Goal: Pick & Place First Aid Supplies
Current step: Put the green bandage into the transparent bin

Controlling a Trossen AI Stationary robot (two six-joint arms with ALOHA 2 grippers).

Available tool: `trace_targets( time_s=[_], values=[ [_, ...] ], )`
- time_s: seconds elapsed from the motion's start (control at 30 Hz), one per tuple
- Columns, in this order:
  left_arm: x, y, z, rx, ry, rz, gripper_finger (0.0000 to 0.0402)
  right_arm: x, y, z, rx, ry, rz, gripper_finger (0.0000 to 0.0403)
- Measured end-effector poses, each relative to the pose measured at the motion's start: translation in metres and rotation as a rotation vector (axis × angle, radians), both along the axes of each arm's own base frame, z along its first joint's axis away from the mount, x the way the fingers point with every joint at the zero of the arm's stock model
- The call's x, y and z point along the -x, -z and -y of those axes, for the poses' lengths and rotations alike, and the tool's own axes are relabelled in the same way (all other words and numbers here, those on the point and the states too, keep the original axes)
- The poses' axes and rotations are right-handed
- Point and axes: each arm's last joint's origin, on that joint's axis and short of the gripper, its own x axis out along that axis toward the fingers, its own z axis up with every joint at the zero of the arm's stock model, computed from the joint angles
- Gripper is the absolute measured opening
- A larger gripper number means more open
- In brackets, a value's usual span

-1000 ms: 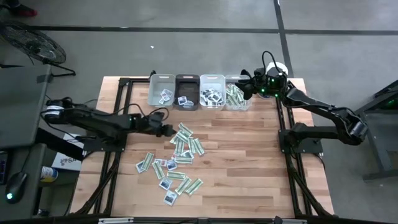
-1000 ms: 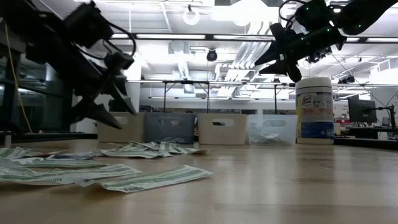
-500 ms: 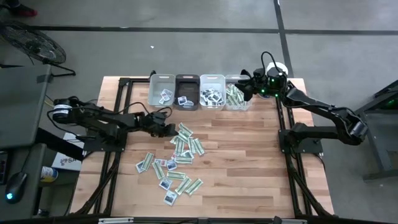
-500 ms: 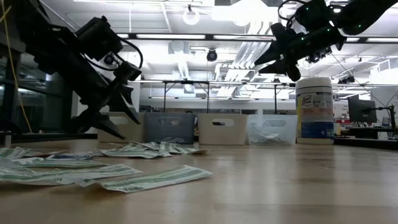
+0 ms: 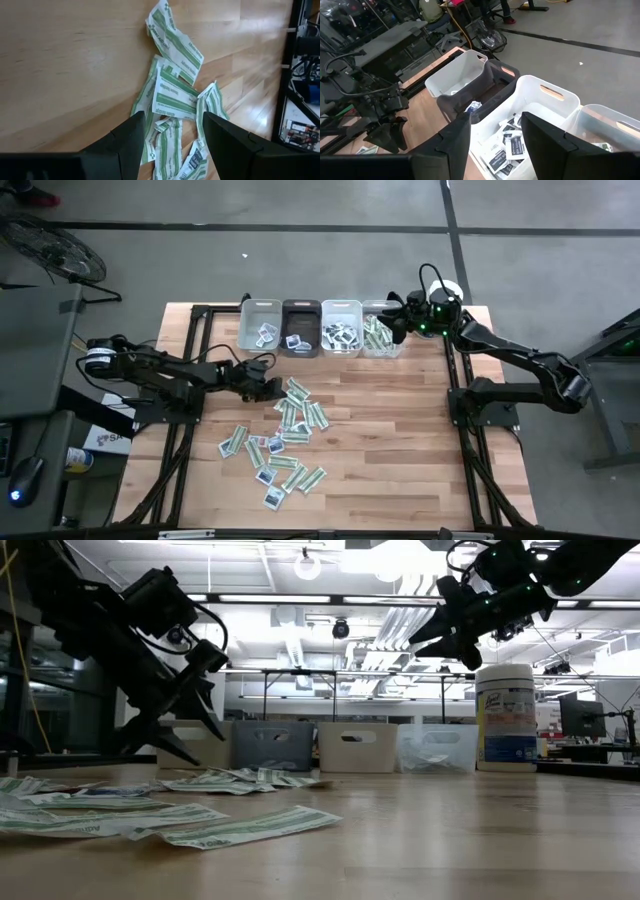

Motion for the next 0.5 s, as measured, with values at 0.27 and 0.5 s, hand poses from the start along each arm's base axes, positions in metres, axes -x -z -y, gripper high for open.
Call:
trace_targets(
  time_s=[0.27,0.5],
  values=[
    [-0.002,0.001,0.000,0.028,-0.015,0.001,0.0198,0.000,0.000,0.000,0.011,-0.003,-0.005,0.0168],
    [-0.016,0.003,-0.001,0.025,0.018,-0.016,0.0198,0.000,0.000,0.000,0.017,-0.005,-0.008,0.0165]
  ],
)
